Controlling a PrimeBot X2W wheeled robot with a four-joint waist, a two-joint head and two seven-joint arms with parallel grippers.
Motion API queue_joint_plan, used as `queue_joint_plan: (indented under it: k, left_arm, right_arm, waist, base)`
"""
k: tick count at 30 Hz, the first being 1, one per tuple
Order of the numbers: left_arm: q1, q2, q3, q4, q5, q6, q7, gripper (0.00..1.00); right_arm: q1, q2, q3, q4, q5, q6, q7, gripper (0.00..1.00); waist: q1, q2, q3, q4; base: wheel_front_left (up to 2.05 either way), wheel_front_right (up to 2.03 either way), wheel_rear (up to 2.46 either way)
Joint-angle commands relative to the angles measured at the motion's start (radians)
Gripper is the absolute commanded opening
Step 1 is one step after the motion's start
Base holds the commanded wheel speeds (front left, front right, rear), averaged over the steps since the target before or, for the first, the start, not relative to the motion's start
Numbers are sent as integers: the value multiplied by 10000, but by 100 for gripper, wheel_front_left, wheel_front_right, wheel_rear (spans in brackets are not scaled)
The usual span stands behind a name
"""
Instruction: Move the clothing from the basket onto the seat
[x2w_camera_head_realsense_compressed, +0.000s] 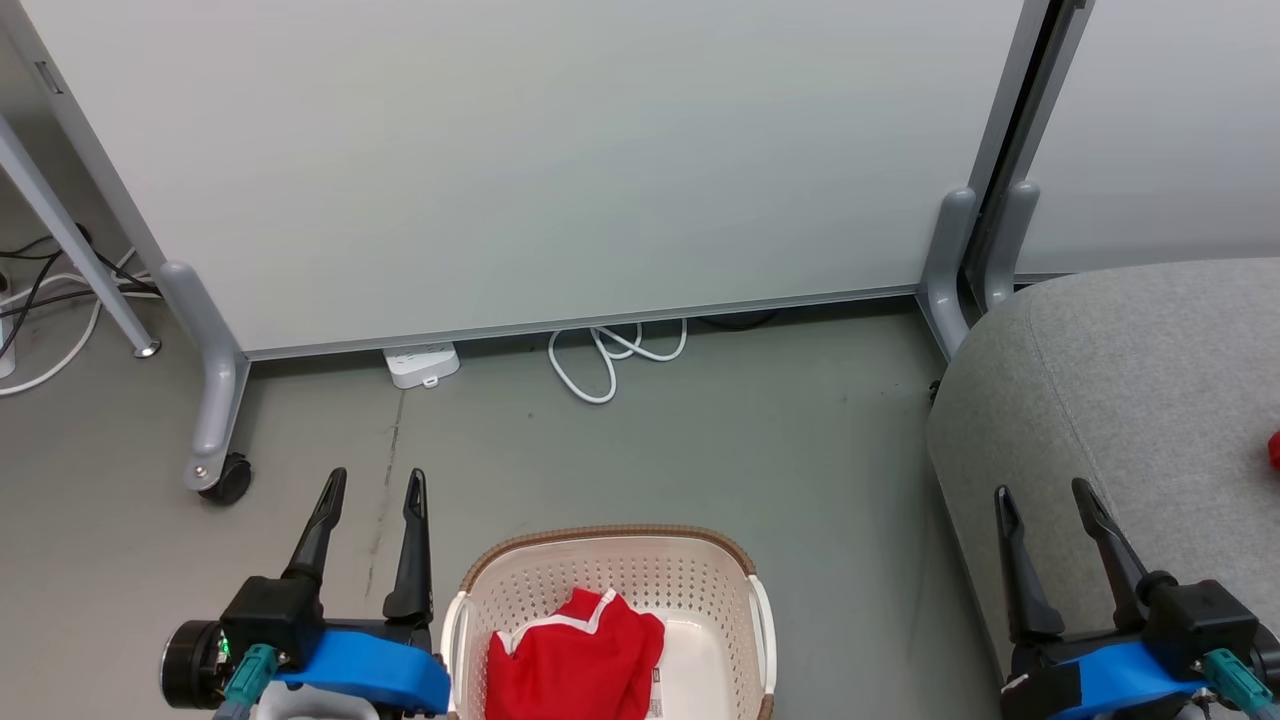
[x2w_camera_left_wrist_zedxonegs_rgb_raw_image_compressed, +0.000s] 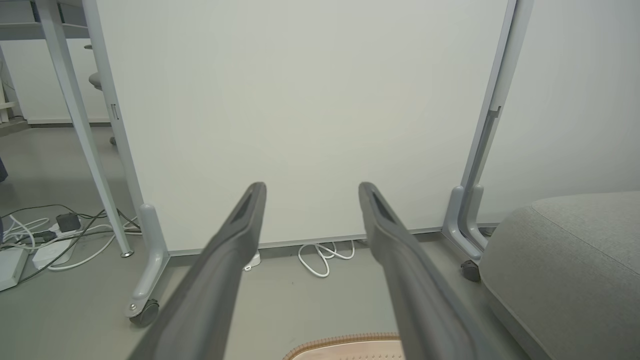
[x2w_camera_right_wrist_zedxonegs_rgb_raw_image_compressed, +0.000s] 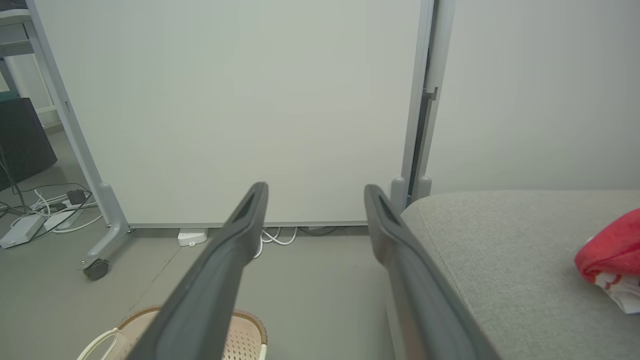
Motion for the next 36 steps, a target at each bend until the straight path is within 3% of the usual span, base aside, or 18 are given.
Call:
queue_joint_plan:
  k: [1,21,27,36]
  left_arm:
    - [124,-11,85,31,48,-67,-30,100]
    - [107,-143,227,126,200,-171,-30,100]
    - [-406,-88,-440,327,120,-152,-28,100]
    - [-1843,585,-1856,1182,-275,-154,-30,100]
  right_arm:
    - [223,40,9,29,42,1,-34,100]
    - [146,69,147,184,192,1,-34,100]
    - [-41,69,220,174,205,1,-34,100]
    - [-704,67,496,-104,221,1,-34,100]
  waist:
    - [1,-1,-8,30]
    - [1,-1,11,28]
    - [1,-1,147,-95]
    - [1,-1,1026,-660]
  base:
    - [0,0,0]
    - [0,0,0]
    - [0,0,0]
    - [0,0,0]
